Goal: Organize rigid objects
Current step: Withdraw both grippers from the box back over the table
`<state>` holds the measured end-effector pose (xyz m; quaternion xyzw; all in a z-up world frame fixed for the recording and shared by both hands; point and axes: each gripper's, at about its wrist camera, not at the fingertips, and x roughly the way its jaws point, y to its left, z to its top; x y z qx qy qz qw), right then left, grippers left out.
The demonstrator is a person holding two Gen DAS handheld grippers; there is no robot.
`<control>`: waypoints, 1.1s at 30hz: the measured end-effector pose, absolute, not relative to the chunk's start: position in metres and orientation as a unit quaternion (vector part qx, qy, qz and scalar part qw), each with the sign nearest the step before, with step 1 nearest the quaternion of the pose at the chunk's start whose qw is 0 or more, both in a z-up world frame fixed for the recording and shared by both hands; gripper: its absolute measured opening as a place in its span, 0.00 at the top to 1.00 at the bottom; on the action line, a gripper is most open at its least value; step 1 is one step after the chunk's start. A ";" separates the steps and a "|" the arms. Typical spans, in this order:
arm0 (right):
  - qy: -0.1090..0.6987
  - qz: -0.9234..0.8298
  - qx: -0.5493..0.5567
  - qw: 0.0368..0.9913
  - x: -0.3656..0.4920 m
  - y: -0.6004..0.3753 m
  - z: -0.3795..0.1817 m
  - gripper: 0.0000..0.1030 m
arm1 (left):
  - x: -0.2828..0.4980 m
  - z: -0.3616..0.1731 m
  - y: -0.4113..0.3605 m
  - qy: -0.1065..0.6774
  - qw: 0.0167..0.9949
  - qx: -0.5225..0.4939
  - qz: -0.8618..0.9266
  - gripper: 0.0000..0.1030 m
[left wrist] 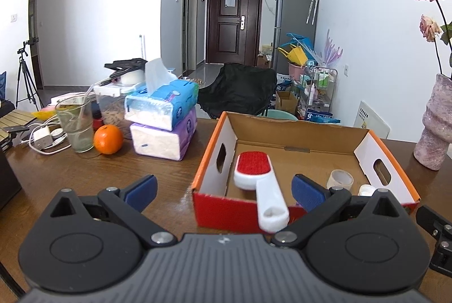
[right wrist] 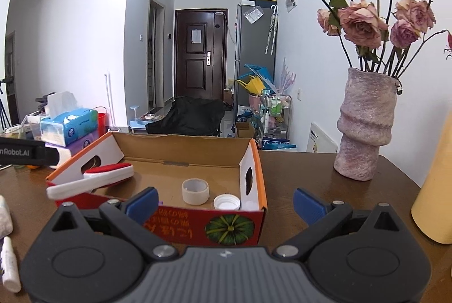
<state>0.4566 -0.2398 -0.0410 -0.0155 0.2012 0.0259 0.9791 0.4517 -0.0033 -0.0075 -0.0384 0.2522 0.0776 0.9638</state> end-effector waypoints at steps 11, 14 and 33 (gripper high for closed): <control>0.201 0.027 -0.007 0.979 0.410 -0.242 -0.043 0.01 | 0.409 -0.005 0.006 0.253 0.963 -0.040 0.079 0.00; 0.200 0.024 -0.003 0.979 0.398 -0.244 -0.044 0.01 | 0.398 -0.006 0.006 0.252 0.964 -0.039 0.078 0.00; 0.222 0.014 -0.021 0.975 0.348 -0.243 -0.074 0.03 | 0.346 -0.034 0.011 0.271 0.960 -0.025 0.062 0.00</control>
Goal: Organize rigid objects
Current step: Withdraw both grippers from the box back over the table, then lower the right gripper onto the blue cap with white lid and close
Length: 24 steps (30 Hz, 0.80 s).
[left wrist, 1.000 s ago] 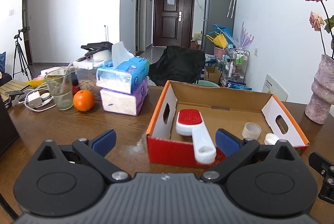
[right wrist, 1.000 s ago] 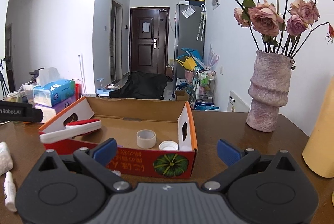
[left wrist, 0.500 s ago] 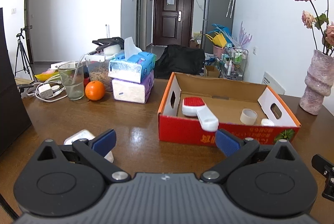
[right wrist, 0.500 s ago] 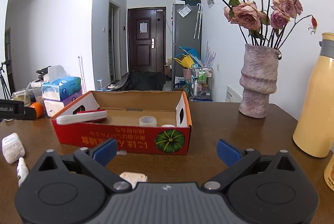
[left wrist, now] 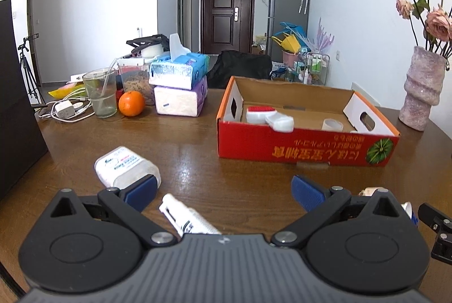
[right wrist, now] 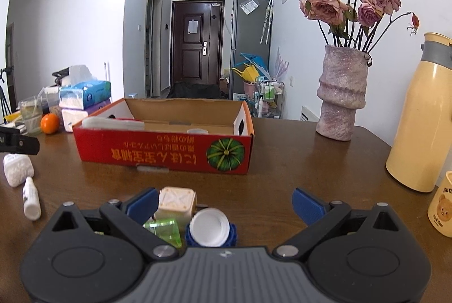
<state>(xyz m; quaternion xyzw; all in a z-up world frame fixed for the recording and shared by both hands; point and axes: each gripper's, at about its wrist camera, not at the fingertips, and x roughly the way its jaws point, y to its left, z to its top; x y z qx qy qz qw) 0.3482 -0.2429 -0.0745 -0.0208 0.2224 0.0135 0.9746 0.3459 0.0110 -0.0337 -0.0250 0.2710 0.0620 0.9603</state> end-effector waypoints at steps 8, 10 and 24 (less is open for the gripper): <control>0.229 0.009 -0.023 0.973 0.337 -0.243 -0.086 0.03 | 0.337 -0.050 0.016 0.288 0.955 -0.018 0.060 0.00; 0.230 0.007 -0.023 0.973 0.337 -0.243 -0.088 0.05 | 0.337 -0.054 0.017 0.292 0.954 -0.016 0.061 0.00; 0.236 0.004 -0.025 0.971 0.346 -0.244 -0.099 0.16 | 0.359 -0.079 0.036 0.331 0.941 -0.024 0.070 0.00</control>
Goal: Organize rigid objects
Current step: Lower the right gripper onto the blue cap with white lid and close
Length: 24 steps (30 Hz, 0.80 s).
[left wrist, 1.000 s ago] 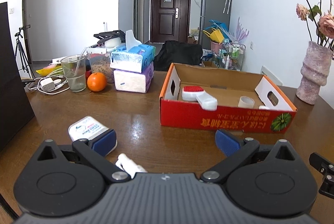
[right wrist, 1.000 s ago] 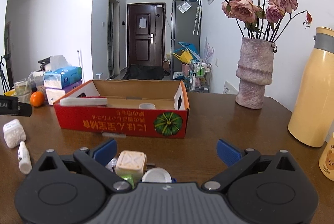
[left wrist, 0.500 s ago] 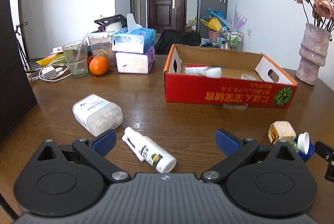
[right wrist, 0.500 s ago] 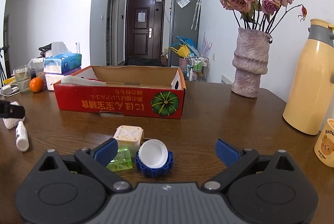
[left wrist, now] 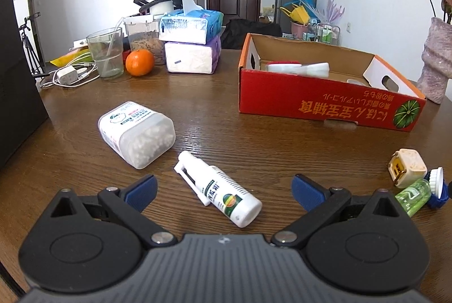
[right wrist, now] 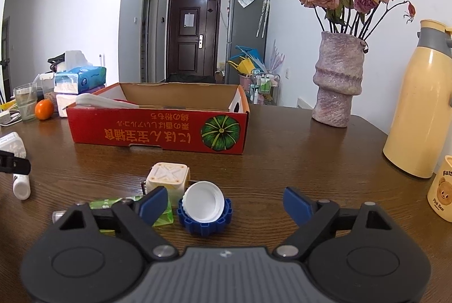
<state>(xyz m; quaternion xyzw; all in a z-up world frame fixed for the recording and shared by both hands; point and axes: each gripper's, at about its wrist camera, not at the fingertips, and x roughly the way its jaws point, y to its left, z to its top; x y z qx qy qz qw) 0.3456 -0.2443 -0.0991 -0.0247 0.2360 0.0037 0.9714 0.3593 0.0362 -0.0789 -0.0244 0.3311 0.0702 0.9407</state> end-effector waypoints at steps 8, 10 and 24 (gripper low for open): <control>0.244 0.014 -0.032 0.969 0.359 -0.244 -0.104 0.24 | 0.361 -0.084 0.048 0.323 0.946 -0.004 0.035 0.00; 0.249 0.020 -0.032 0.968 0.366 -0.243 -0.107 0.28 | 0.362 -0.087 0.051 0.324 0.946 0.003 0.029 0.00; 0.263 0.054 -0.024 0.963 0.384 -0.240 -0.116 0.54 | 0.366 -0.089 0.071 0.329 0.944 0.003 0.026 0.00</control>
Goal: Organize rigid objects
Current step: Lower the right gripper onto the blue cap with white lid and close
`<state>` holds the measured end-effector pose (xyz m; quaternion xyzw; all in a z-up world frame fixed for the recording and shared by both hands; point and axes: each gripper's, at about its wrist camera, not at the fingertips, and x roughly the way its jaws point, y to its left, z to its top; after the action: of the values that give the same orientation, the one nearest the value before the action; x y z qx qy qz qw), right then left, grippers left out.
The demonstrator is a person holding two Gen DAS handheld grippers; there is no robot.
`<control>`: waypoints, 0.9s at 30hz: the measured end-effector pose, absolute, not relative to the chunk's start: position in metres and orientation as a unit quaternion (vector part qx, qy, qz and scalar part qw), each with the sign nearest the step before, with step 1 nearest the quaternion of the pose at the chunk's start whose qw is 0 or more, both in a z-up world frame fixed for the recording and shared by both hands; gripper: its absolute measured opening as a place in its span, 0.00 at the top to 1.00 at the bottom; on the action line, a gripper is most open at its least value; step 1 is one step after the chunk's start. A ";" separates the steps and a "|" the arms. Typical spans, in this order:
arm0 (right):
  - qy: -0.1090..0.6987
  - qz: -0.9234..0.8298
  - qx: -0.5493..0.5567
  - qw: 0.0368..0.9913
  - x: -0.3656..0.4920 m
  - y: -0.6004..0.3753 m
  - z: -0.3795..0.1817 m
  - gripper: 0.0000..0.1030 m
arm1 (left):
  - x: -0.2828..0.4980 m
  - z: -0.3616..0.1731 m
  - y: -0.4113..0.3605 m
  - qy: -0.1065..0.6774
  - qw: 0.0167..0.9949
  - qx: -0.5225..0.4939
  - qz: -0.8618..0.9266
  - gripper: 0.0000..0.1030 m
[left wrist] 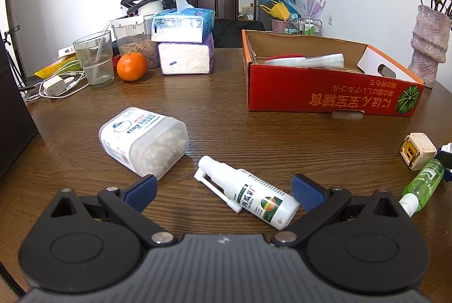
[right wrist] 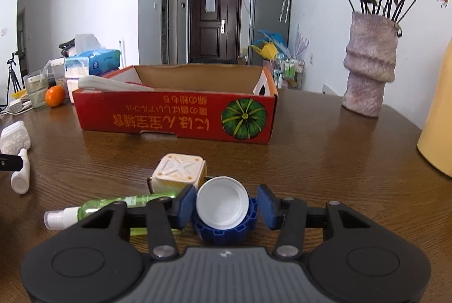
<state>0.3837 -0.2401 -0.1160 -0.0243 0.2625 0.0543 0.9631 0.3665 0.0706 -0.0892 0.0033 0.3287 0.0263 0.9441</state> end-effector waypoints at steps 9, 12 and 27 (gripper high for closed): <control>0.253 0.047 -0.024 0.966 0.379 -0.242 -0.113 0.54 | 0.366 -0.090 0.071 0.328 0.944 0.006 0.023 0.00; 0.266 0.050 -0.021 0.962 0.382 -0.243 -0.115 0.54 | 0.366 -0.090 0.071 0.328 0.944 0.006 0.022 0.00; 0.267 0.051 -0.012 0.962 0.385 -0.245 -0.116 0.56 | 0.366 -0.090 0.070 0.330 0.944 0.006 0.021 0.00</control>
<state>0.3849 -0.2446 -0.1164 -0.0124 0.2670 0.0510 0.9623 0.3659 0.0701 -0.0905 0.0057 0.3295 0.0209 0.9439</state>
